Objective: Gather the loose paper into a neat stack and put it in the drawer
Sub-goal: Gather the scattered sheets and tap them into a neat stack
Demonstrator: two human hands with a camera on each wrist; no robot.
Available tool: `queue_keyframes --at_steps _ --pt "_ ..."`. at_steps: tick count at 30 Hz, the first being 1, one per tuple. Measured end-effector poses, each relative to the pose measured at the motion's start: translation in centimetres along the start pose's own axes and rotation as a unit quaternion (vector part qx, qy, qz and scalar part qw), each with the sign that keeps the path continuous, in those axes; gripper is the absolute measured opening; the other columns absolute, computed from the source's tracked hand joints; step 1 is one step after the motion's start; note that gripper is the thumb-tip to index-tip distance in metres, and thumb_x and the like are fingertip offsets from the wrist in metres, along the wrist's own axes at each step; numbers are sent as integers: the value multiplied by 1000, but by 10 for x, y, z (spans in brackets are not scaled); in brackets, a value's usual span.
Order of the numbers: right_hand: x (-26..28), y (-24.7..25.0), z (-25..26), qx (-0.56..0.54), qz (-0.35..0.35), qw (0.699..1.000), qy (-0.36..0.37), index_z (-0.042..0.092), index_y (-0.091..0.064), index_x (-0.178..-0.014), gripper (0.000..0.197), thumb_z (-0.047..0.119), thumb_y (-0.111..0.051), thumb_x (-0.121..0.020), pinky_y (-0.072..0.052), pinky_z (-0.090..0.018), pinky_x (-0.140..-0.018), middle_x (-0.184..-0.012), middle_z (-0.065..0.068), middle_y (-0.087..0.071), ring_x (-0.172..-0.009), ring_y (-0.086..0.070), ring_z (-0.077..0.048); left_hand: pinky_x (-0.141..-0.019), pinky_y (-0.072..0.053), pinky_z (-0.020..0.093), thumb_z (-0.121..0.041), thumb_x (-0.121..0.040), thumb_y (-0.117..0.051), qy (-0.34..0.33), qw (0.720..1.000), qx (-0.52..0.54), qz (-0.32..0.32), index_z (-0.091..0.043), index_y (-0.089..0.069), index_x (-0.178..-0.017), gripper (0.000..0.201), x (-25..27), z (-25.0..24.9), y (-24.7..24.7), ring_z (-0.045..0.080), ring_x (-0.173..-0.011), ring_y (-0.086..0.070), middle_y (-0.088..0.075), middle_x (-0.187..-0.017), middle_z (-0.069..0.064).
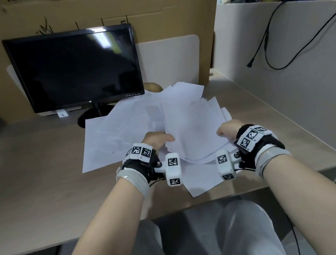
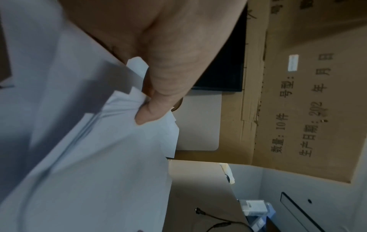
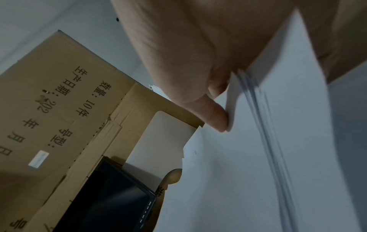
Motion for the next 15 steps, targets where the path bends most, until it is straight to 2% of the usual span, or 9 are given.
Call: queue_keyframes --at_steps 2,4,6,8,10,12,14,15 --pt "-4 -1 1 -3 -10 1000 -17 3 -53 -138 43 16 -55 -97 -39 -24 -75 -140 -15 -54 -123 -55 -31 -49 -37 26 -15 -89 -71 -6 1000 30 6 -9 -68 -106 18 -2 2 0 22 -77 -58 -64 -96 5" --pt "-4 -4 5 23 -15 1000 1 0 -55 -133 40 21 -53 -99 -40 -25 -76 -135 -15 -58 -106 -58 -27 -54 -47 25 -8 -89 -71 -9 997 81 0 -6 -67 -105 17 -5 6 -2 27 -89 -61 -65 -101 8" --pt "-6 -5 9 -5 -4 999 36 1 -60 -125 36 23 -59 -96 -44 -30 -82 -130 -16 -59 -101 -56 -26 -63 -55 32 1 -89 -66 -1 989 147 -9 -3 -65 -92 6 -8 11 -5 29 -88 -63 -65 -98 11" --pt "-10 -2 6 -69 -25 996 47 6 -66 -103 25 26 -67 -89 -48 -37 -87 -121 -17 -62 -97 -56 -27 -64 -51 31 5 -90 -62 -1 983 178 -33 -6 -60 -78 16 -9 14 -8 29 -81 -59 -60 -84 9" --pt "-12 0 6 -135 -43 989 38 9 -64 -83 27 32 -74 -75 -52 -48 -92 -108 -13 -64 -93 -59 -29 -72 -47 32 4 -91 -60 -14 979 194 -61 -11 -54 -74 24 -12 14 -9 28 -84 -55 -54 -77 5" --pt "-11 1 2 -222 -41 974 11 10 -64 -89 29 30 -77 -71 -57 -52 -89 -100 -9 -60 -88 -61 -27 -79 -45 34 2 -92 -59 -21 969 231 -87 -10 -56 -79 17 -10 13 -8 27 -81 -54 -53 -75 4" --pt "-7 -1 0 -270 -10 963 -9 7 -62 -101 27 19 -75 -82 -60 -50 -81 -97 -7 -55 -82 -59 -24 -76 -49 38 -1 -92 -57 -37 953 286 -98 -4 -61 -88 7 -8 12 -8 28 -78 -57 -58 -80 11" --pt "-6 -3 -1 -275 6 961 -15 6 -62 -104 24 15 -73 -85 -61 -47 -75 -99 -9 -57 -79 -61 -26 -76 -54 42 -4 -93 -55 -49 944 312 -97 -3 -63 -88 10 -6 11 -8 29 -82 -58 -60 -85 14"
Point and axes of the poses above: each hand's wrist, its own x-axis away from the middle knuckle, its own y-axis out of the back of the hand, z = x × y, the point moved 3 cm from there along -x, towards the middle knuckle
